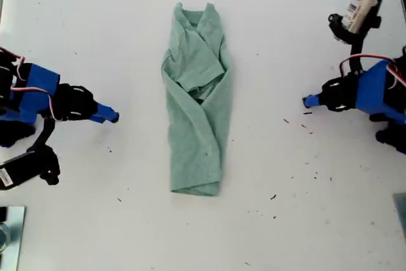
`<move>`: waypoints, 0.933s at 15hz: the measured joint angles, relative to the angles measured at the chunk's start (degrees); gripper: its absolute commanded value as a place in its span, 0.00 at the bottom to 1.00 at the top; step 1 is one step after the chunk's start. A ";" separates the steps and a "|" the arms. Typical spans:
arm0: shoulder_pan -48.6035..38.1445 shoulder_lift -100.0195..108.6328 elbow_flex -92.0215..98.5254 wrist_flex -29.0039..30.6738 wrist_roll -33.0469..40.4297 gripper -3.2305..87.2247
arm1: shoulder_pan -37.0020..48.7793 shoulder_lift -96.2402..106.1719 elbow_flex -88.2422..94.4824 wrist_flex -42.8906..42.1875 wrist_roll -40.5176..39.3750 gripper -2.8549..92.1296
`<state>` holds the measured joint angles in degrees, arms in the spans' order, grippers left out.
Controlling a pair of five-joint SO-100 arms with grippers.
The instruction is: Fold t shirt
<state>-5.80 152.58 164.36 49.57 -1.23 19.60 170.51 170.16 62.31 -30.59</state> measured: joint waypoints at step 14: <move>9.40 -69.96 -84.73 25.58 4.83 0.39 | -27.77 -86.57 -107.14 18.37 12.83 0.32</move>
<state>3.60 82.62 79.63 75.15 3.60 -8.17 83.94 63.02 80.68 -17.75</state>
